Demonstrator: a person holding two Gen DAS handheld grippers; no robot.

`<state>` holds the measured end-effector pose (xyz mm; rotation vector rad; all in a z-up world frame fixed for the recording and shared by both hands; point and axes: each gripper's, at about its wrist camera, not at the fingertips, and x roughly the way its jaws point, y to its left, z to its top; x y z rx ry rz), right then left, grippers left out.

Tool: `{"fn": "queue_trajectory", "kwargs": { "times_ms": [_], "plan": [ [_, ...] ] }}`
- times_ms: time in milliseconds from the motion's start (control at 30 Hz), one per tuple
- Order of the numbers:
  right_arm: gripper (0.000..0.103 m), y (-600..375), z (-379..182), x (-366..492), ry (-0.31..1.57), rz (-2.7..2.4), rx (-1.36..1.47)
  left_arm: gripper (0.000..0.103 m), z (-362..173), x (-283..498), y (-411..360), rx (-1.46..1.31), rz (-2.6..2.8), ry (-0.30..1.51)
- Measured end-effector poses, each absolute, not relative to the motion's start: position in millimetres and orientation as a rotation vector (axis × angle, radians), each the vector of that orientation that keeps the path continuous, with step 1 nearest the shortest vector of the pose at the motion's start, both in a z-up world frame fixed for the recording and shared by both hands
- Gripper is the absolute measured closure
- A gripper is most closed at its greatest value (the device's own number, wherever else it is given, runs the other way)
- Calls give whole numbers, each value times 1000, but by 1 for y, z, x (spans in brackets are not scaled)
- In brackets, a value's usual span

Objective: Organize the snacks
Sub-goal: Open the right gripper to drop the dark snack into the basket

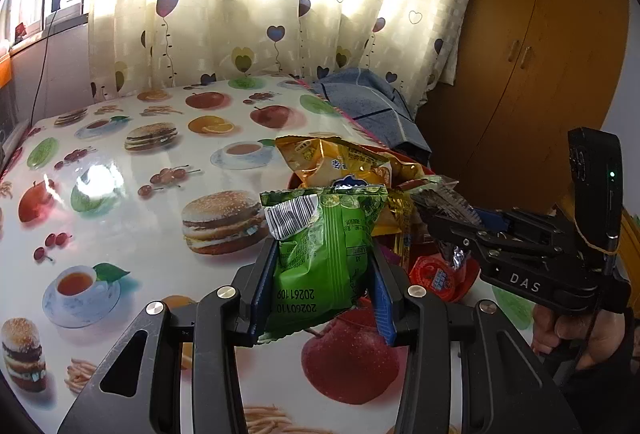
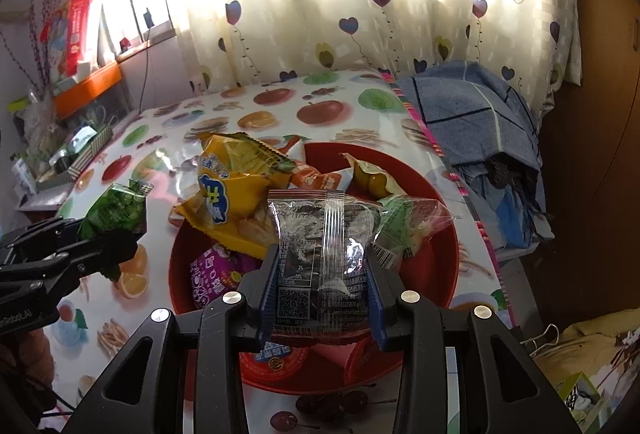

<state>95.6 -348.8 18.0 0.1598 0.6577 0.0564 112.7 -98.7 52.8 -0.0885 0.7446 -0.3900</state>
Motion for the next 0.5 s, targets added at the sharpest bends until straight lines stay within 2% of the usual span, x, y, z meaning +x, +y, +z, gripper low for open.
{"fn": "queue_trajectory", "kwargs": {
  "times_ms": [133, 267, 500],
  "plan": [
    [64, -355, 13, 104, 679, 79, 187, 59, 51, 116, -109, -80, -411, 752],
    [50, -352, 19, 99, 653, 77, 160, 59, 48, 122, -120, -64, -438, 757],
    [49, -368, 31, 87, 607, 38, 175, 59, 37, 135, -142, -34, -496, 782]
  ]
}}
